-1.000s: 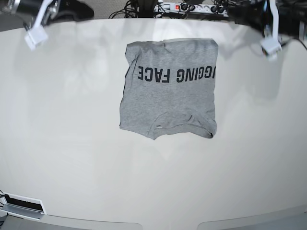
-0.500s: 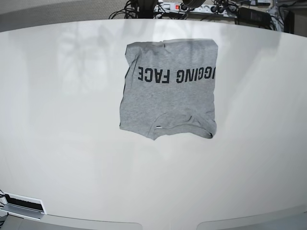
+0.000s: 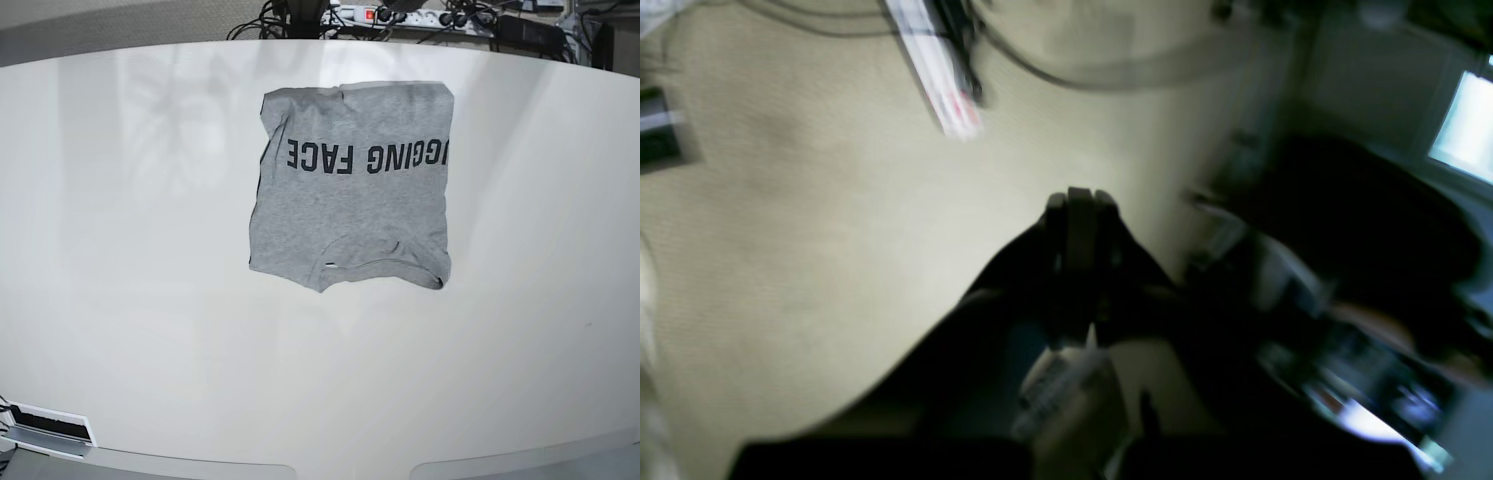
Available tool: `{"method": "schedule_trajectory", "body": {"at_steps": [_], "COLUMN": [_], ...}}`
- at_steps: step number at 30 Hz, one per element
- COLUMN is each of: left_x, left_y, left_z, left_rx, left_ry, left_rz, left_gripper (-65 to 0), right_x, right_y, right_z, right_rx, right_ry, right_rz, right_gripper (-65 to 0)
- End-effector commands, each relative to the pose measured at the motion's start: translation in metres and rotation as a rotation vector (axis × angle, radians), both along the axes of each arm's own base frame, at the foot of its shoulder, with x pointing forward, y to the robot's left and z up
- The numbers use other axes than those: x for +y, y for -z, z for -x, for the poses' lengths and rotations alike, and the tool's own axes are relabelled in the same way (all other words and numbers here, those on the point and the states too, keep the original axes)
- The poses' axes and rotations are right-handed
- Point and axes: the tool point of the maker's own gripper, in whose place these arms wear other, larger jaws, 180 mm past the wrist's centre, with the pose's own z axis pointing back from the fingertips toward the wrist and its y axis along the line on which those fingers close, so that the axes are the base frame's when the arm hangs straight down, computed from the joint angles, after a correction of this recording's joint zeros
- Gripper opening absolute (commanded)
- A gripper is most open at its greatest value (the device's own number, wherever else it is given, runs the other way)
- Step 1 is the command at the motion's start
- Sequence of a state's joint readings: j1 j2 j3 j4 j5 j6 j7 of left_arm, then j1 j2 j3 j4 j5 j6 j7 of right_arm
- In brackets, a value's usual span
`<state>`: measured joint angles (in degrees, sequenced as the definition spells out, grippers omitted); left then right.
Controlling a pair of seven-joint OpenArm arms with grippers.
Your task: Layout the t-shirt on the table in an organized manner, then fold the t-shirt properly
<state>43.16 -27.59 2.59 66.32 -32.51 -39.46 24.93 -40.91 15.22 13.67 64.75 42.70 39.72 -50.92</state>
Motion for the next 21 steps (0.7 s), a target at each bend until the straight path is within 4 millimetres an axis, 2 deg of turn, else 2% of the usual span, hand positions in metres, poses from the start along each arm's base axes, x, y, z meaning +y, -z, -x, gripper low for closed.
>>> {"method": "schedule_trajectory", "body": {"at_steps": [1, 4, 6, 10, 13, 15, 21], "left_x": [-0.002, -0.009, -0.005, 0.012, 0.021, 0.019, -0.015], "left_y": [0.007, 0.039, 0.061, 0.094, 0.107, 0.112, 0.119], "left_z": [0.008, 0.005, -0.003, -0.034, -0.066, -0.084, -0.108], "left_rx": [0.008, -0.014, -0.028, -0.091, -0.186, -0.247, -0.322], "left_ry": [0.012, 0.013, -0.037, -0.169, -0.247, -0.292, -0.311], "left_rz": [-0.003, -0.031, -0.106, -0.274, -0.373, -0.433, -0.483], "left_gripper": [-65.0, -65.0, -65.0, -65.0, -65.0, -65.0, -65.0], "right_x": [-0.005, -0.003, 0.000, 0.007, 0.003, 0.004, 0.026], "right_y": [0.006, 0.033, 0.046, 0.069, 0.087, 0.095, 0.106], "right_z": [0.004, -0.006, -0.011, -0.020, -0.030, -0.040, -0.072], "right_rx": [0.006, -0.022, -0.044, -0.104, -0.171, -0.228, -0.371], "right_ry": [-0.015, -0.047, -0.082, -0.183, -0.266, -0.306, -0.383], "right_rz": [0.016, 0.047, 0.060, 0.105, 0.224, 0.285, 0.409], "right_gripper": [-65.0, -65.0, -65.0, -65.0, -65.0, -65.0, -65.0]}}
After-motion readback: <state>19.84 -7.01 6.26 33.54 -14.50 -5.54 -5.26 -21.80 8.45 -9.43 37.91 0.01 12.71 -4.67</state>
